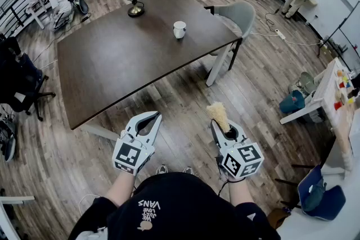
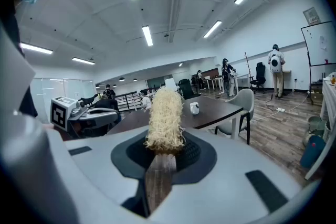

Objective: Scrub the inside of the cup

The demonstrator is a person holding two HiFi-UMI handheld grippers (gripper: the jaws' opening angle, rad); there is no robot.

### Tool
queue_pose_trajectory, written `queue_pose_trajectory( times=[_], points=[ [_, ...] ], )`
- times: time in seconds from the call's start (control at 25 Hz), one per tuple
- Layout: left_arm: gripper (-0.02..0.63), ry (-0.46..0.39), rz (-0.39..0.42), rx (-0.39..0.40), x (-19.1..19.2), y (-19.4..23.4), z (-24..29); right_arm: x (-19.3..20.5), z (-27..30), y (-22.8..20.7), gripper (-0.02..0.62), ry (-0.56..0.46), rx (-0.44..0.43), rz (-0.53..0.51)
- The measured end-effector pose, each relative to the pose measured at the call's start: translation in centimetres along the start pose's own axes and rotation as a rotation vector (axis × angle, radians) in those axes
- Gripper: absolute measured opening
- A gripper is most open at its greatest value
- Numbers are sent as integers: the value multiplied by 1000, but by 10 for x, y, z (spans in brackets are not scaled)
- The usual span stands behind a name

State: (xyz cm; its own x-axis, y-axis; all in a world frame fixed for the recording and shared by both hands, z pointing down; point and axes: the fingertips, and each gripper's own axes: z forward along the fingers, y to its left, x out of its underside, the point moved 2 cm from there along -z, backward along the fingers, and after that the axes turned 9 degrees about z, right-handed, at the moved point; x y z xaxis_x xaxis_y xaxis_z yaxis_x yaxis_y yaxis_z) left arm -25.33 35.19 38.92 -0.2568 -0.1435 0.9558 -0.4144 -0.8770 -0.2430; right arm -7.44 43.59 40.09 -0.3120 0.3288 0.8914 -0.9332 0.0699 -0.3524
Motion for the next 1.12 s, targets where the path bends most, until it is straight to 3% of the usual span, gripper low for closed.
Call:
queue_pose_trajectory(
  times=[0.4, 1.12],
  points=[
    [11, 5, -1, -26, 1, -1, -2, -1, 0, -1, 74, -2, -20, -8],
    [11, 43, -50, -137, 9, -36, 19, 7, -9, -44, 74, 59, -124, -11]
  ],
)
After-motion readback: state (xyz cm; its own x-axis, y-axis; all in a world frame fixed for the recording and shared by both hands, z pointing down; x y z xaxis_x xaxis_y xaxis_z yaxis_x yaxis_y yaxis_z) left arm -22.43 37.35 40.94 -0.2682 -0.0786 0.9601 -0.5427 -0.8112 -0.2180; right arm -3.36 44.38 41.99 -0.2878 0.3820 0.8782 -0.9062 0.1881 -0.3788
